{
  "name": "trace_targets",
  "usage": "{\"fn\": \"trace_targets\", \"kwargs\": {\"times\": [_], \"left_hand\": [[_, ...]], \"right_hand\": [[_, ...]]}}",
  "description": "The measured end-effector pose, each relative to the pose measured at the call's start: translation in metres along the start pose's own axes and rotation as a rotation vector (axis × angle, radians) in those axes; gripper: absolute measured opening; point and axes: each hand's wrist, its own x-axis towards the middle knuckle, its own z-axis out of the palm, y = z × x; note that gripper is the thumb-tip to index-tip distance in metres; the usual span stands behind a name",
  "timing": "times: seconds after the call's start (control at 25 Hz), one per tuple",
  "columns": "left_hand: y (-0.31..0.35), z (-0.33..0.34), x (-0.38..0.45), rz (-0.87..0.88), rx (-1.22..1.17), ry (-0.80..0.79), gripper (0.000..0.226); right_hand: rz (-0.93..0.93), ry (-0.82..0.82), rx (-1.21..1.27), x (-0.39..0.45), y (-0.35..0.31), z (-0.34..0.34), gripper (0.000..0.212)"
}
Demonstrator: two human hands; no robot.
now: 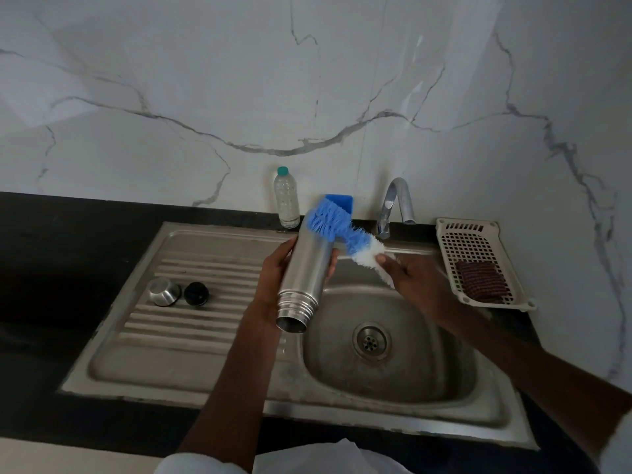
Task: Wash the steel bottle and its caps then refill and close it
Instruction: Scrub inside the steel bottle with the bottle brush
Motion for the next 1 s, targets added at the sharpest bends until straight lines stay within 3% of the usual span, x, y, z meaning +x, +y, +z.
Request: {"fn": "trace_targets", "kwargs": {"times": [0.08,0.16,0.24,0.32,0.36,0.44,0.52,0.6,0.64,0.68,0.72,0.76,0.8,0.84,0.92,1.0], "left_hand": [[-0.004,0.004,0.005,0.007,-0.008,0.076,0.071],[-0.004,0.001,0.008,-0.048,-0.073,0.048,0.081],[-0.001,0.012,0.013,0.011,-0.048,-0.083,0.083],[-0.003,0.019,0.009,0.17,-0.074,-0.008,0.066],[-0.001,0.023,0.004,0.196,0.059,0.058,0.06],[0.001,0.007,-0.003,0.039,0.174,0.145,0.061],[0.002,0.005,-0.009,0.022,0.078,0.132,0.066],[0.001,0.006,-0.005,0.089,-0.044,0.156,0.069],[0.008,-0.006,0.001,0.031,-0.263,0.025,0.075],[0.008,-0.007,0.0,-0.017,-0.293,-0.029,0.083],[0.009,-0.003,0.002,0.147,-0.049,0.177,0.086],[0.002,0.005,0.011,0.205,0.206,0.282,0.075],[0.004,-0.003,0.011,0.088,0.228,0.313,0.059],[0.005,-0.003,0.002,0.053,0.138,0.219,0.043],[0.002,0.006,-0.002,-0.002,0.101,0.224,0.054],[0.007,0.012,0.001,-0.003,0.088,0.309,0.058]], "right_hand": [[-0.087,-0.007,0.009,0.0,0.003,-0.003,0.057],[-0.34,-0.135,-0.024,-0.013,0.005,-0.011,0.046],[-0.465,-0.188,-0.05,-0.021,0.009,-0.01,0.035],[-0.367,-0.077,-0.014,-0.012,0.008,-0.004,0.047],[-0.236,-0.019,0.043,-0.003,0.004,-0.003,0.055],[-0.06,0.085,0.079,0.015,0.002,-0.002,0.057],[-0.073,0.038,0.072,0.016,0.002,-0.007,0.057],[-0.236,-0.152,0.05,-0.001,-0.001,-0.014,0.054],[-0.337,-0.213,0.028,-0.01,-0.001,-0.015,0.05],[-0.421,-0.233,0.01,-0.017,0.0,-0.014,0.044],[-0.466,-0.227,0.002,-0.019,0.003,-0.012,0.041],[-0.452,-0.199,0.009,-0.015,0.003,-0.008,0.042],[-0.363,-0.152,0.028,-0.007,0.001,-0.005,0.046],[-0.218,-0.104,0.06,0.003,-0.001,-0.001,0.051],[-0.018,0.003,0.051,0.022,-0.002,0.001,0.056],[-0.069,-0.057,0.073,0.023,-0.002,-0.002,0.056]]}}
